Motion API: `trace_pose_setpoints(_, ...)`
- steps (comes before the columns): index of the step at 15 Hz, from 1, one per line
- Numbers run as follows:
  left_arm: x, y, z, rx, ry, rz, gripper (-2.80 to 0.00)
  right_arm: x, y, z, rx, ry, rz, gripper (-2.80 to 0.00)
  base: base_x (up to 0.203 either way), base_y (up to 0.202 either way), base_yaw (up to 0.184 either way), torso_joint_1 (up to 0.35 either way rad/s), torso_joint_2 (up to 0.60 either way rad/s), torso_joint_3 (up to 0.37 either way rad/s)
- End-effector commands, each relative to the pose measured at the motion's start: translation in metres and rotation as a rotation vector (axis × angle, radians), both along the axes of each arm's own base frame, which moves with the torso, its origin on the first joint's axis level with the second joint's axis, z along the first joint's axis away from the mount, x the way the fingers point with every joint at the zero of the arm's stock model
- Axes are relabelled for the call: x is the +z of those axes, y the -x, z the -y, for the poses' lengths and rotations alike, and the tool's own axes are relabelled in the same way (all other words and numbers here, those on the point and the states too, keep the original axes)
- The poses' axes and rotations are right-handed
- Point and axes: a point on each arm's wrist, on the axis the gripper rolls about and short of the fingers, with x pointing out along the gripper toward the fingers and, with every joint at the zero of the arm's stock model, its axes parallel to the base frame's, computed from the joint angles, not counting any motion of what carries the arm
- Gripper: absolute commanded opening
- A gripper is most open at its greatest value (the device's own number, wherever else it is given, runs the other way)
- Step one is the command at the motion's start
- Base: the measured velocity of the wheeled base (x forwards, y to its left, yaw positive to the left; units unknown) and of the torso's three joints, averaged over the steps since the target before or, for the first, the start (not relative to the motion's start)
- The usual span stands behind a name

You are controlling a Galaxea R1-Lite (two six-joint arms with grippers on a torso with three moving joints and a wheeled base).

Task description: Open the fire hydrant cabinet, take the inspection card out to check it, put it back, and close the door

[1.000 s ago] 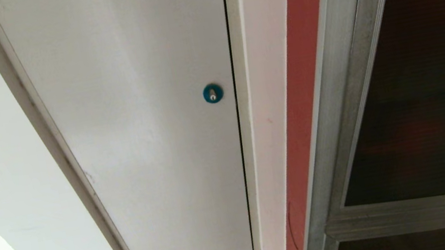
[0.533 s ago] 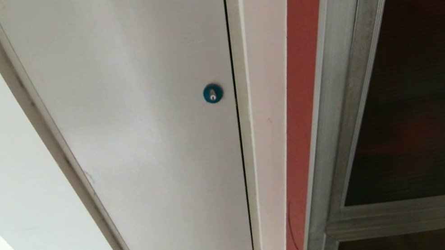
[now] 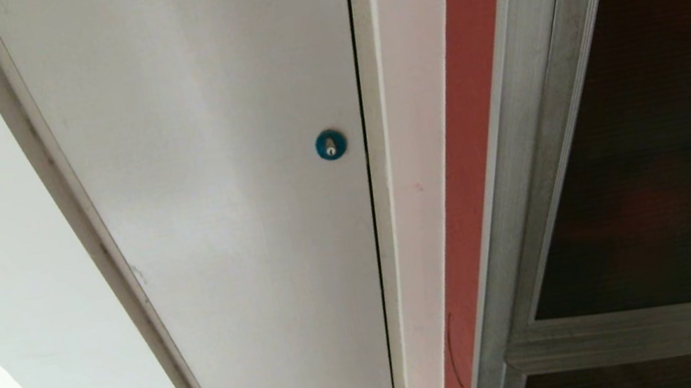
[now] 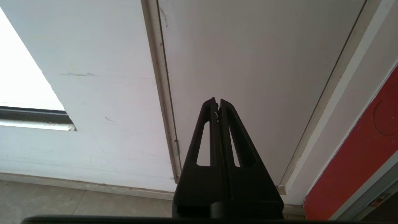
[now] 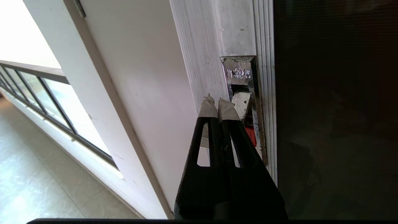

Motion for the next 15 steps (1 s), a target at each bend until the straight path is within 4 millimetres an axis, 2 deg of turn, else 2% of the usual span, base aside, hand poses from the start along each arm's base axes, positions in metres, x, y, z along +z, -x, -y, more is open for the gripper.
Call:
trace_pose_setpoints(1, 0.000, 0.000, 0.000, 0.001, 0.000, -0.001, -2.80, -0.001, -0.005, -0.002, 0.002, 0.002, -0.007, -2.80, 0.000, 0.000, 0.000, 0.000, 0.00, 0.000)
trace_pose_setpoints(10, 0.000, 0.000, 0.000, 0.001, 0.000, 0.000, -2.80, -0.002, -0.016, -0.004, -0.036, -0.003, -0.019, -2.80, 0.000, 0.000, 0.000, 0.000, 0.00, 0.000)
trace_pose_setpoints(15, 0.000, 0.000, 0.000, 0.001, 0.000, -0.001, -2.80, -0.010, -0.023, -0.005, -0.062, 0.004, -0.053, -2.80, 0.000, 0.000, 0.000, 0.000, 0.00, 0.000)
